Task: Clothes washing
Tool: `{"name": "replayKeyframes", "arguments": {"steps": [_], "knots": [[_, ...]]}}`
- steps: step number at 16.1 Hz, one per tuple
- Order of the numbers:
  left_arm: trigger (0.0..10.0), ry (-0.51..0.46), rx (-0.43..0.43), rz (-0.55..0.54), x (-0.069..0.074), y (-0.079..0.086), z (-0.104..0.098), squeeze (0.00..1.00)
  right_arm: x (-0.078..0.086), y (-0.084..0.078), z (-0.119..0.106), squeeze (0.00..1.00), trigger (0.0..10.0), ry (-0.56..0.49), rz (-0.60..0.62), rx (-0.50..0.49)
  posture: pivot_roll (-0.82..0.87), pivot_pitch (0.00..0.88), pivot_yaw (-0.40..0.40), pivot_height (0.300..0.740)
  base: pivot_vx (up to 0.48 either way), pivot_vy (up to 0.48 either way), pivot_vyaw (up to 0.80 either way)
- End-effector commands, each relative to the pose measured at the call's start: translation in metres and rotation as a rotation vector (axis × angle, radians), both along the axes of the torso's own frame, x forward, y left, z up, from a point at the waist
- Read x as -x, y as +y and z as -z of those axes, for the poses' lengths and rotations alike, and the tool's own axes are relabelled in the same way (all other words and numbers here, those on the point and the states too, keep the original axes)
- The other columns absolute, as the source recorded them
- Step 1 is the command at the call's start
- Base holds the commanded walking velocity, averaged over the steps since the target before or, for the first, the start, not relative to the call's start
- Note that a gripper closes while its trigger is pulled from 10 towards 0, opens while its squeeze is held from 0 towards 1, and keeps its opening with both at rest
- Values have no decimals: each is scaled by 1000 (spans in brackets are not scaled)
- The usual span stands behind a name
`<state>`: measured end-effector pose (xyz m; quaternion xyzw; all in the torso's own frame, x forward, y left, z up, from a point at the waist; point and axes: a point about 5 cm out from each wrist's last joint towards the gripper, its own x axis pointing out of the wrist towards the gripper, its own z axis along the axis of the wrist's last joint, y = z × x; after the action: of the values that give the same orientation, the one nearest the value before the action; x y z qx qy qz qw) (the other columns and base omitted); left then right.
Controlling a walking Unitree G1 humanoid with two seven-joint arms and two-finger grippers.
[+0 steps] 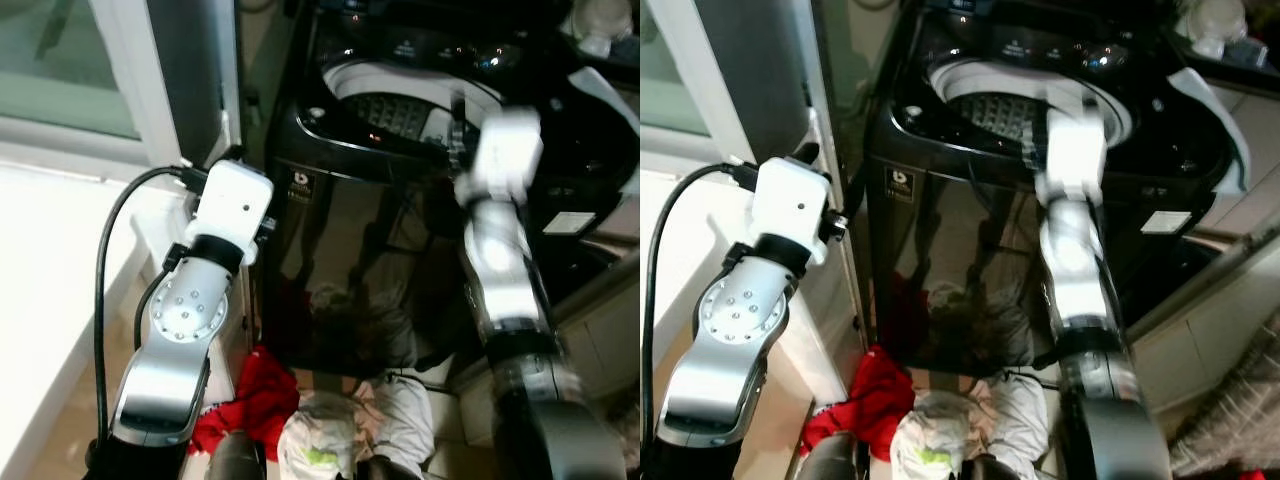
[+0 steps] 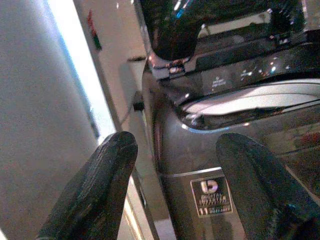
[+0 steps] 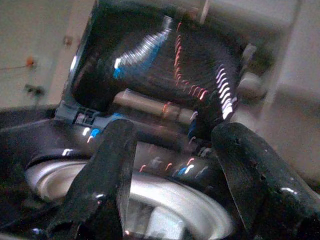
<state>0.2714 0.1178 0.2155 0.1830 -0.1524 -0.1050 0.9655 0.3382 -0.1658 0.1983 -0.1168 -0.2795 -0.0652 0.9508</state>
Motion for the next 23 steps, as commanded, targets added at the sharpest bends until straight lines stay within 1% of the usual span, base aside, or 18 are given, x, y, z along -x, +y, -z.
{"name": "replayKeyframes", "arguments": {"steps": [1, 2, 3, 4, 5, 6, 7, 8, 10, 11, 12, 13, 14, 15, 18, 23], "knots": [[10000, -36, -49, 47, 2, -8, -3, 0, 23, -2, -15, 0, 10000, -116, -8, 88, 82, 0, -64, 740, 0, 0, 0], [10000, -37, -71, 60, 1, -9, -2, 0, 28, -6, -2, 0, 10000, -64, -1, 89, 75, 0, -57, 740, 0, 0, 0], [10000, -40, -78, 62, 1, -10, -2, 0, 31, -6, 2, 0, 10000, -47, 2, 87, 75, 0, -57, 740, 0, 0, 0], [10000, 10, -147, 84, -1, -13, 12, 0, 42, -10, 49, 0, 10000, 133, -17, 98, 61, 0, -42, 740, 0, 0, 0], [10000, 57, -192, 93, -3, -15, 26, 0, 45, -19, 92, 0, 10000, 341, -6, 34, 50, 0, -34, 740, 0, 0, 0], [10000, 80, -190, 94, -5, -16, 34, 0, 41, -23, 110, 0, 10000, 456, 5, -28, 46, 0, -26, 740, 0, 0, 0], [10000, 110, -223, 68, -11, -14, 48, 0, 33, -18, 112, 0, 10000, 470, -17, -8, 32, 0, -9, 740, 0, 0, 0], [10000, 140, -213, 40, -15, -10, 58, 0, 25, -11, 100, 0, 10000, 426, -28, -13, 28, 0, -7, 740, 0, 0, 0], [10000, 147, -191, 29, -17, -7, 62, 0, 20, 0, 90, 0, 10000, 405, -66, -6, 22, 0, 0, 740, 0, 0, 0], [10000, 147, -156, 5, -19, -5, 62, 0, 17, 6, 86, 0, 10000, 384, -93, 20, 23, 0, -1, 740, 0, 0, 0], [10000, 135, -121, -30, -21, -3, 61, 0, 13, 9, 82, 0, 10000, 373, -105, 12, 25, 0, -6, 740, 0, 0, 0], [10000, 130, -109, -41, -22, -3, 60, 0, 11, 9, 81, 0, 10000, 366, -109, 8, 26, 0, -8, 740, 0, 0, 0], [10000, 126, -84, -47, -23, -4, 61, 0, 11, 14, 78, 0, 10000, 351, -129, 13, 29, 0, -17, 740, 0, 0, 0], [10000, 129, -65, -48, -22, -5, 62, 0, 12, 16, 79, 0, 10000, 354, -135, 9, 30, 0, -19, 740, 0, 0, 0], [10000, 134, -43, -44, -21, -4, 63, 0, 13, 17, 81, 0, 10000, 366, -142, 7, 33, 0, -24, 740, 0, 0, 0], [10000, 124, -47, -27, -21, -6, 64, 0, 11, 16, 80, 0, 10000, 371, -143, 17, 25, 0, -18, 740, 0, 0, 0]]}}
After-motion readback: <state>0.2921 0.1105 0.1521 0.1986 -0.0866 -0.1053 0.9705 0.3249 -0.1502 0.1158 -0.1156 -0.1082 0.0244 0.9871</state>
